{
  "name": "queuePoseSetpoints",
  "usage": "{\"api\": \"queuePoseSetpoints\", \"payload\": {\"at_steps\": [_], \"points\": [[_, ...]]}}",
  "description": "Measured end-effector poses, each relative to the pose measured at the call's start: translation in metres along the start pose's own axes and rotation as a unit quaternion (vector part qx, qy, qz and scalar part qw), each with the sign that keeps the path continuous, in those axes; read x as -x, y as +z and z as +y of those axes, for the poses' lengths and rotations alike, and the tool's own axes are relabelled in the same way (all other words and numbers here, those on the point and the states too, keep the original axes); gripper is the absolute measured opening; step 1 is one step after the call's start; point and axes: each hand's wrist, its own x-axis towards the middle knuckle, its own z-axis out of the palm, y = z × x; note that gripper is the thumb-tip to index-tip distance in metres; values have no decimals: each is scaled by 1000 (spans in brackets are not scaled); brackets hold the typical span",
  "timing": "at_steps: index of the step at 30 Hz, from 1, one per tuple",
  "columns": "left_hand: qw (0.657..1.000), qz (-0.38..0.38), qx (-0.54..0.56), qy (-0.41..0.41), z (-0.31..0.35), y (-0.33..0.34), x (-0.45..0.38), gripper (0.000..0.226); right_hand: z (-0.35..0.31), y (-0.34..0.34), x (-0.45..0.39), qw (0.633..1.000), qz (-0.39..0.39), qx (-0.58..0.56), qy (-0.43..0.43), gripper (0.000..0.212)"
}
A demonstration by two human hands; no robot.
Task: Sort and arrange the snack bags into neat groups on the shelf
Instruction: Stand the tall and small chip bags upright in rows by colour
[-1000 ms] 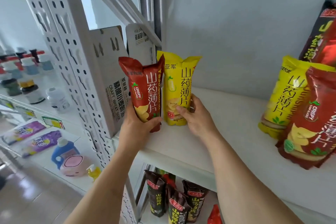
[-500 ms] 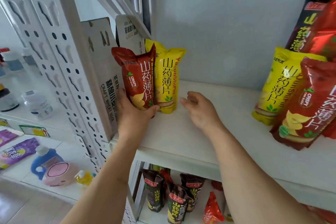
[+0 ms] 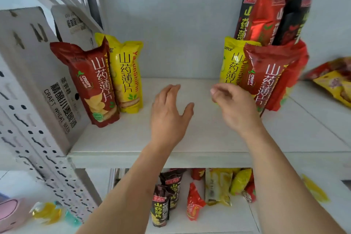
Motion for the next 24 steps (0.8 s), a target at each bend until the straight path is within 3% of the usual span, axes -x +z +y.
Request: {"api": "queuePoseSetpoints", "payload": {"at_steps": [3,7,15,17,20,24], "points": [[994,-103,22,-25,25,23,2,62,6,-35,6,998,62,-32,-3,10],[983,-176,42,-42,58,60,7,76,17,-78,7,985,158,-69,-16,7],[969,-140,143,-144,125,129,13,109,76,-143,-22,956,285,-71,-12,18],[967,-108,158,-171,136,140,13,116,98,-154,-35,960,268,-75,19,38],[959,-78,170,-213,140,156,12,113,123,-164,-57,978,179,-74,84,76],[953,-78,167,-241,147,160,12,107,143,-165,-74,981,80,-123,124,92]]}}
